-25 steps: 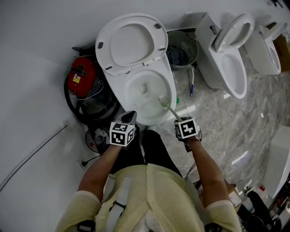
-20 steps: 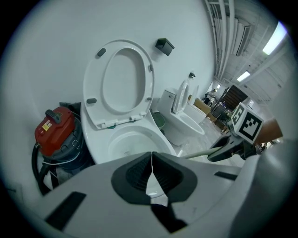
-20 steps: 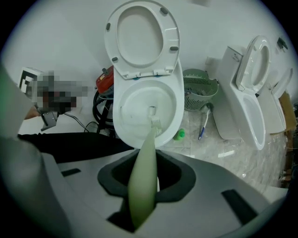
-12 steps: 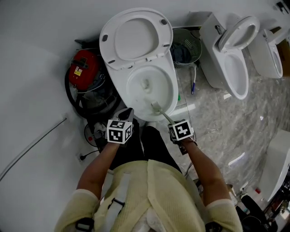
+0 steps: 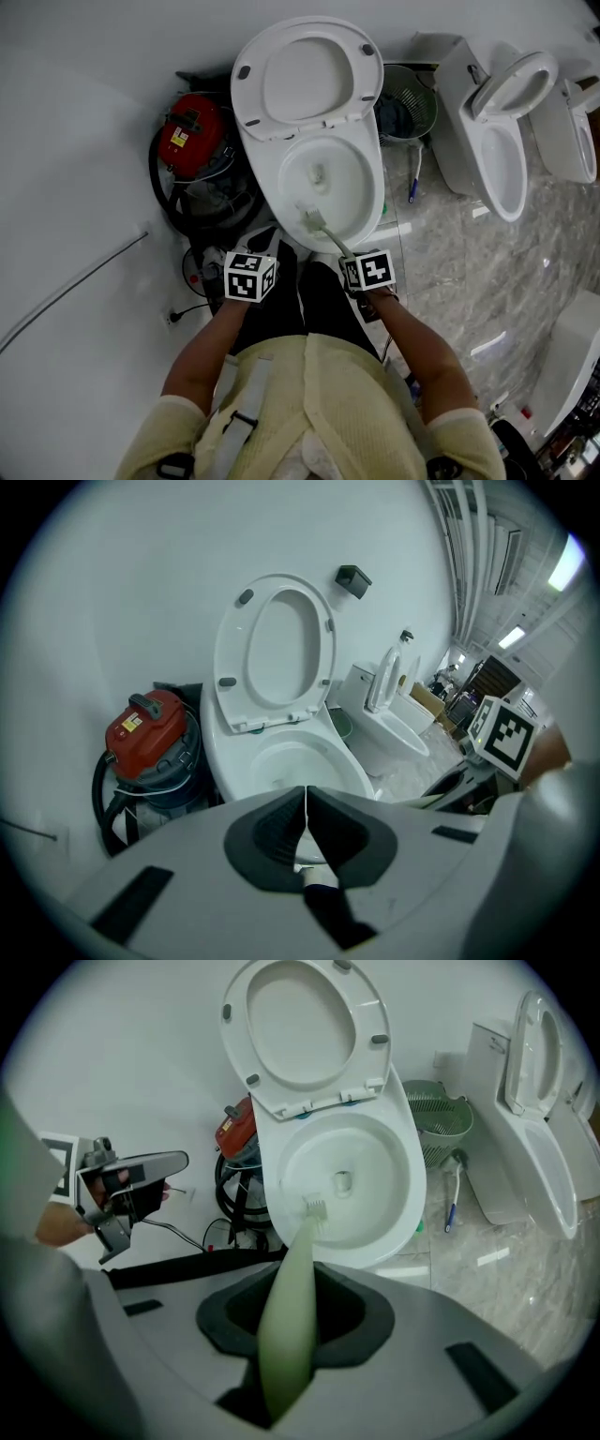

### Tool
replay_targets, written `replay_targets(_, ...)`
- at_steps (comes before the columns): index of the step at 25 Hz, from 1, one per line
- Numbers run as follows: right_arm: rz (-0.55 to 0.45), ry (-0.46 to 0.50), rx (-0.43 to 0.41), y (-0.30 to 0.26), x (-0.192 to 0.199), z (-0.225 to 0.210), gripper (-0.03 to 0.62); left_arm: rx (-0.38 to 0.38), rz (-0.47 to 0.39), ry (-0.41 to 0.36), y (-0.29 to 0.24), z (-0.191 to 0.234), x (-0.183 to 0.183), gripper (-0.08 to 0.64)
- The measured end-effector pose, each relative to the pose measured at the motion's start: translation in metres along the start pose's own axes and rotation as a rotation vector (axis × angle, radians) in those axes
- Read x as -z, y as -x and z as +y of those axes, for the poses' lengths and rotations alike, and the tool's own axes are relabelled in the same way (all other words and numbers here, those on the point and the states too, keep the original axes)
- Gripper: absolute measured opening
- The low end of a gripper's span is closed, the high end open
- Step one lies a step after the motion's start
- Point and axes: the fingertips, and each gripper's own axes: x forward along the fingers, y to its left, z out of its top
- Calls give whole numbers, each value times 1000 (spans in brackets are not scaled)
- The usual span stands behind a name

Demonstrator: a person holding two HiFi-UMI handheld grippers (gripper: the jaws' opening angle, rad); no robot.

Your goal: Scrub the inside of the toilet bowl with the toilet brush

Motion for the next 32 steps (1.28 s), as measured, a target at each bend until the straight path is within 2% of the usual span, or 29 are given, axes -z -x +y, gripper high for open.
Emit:
replay_targets(14, -54, 17, -28, -14, -40, 32, 106, -66, -27, 56, 23, 22, 7, 15)
replay_targets(23, -109, -32, -48, -22, -73, 40, 105, -90, -30, 71, 33, 28, 10, 15)
replay_targets(32, -161, -71, -73, -29, -106, 48, 106, -86, -22, 54, 31, 26, 2, 15)
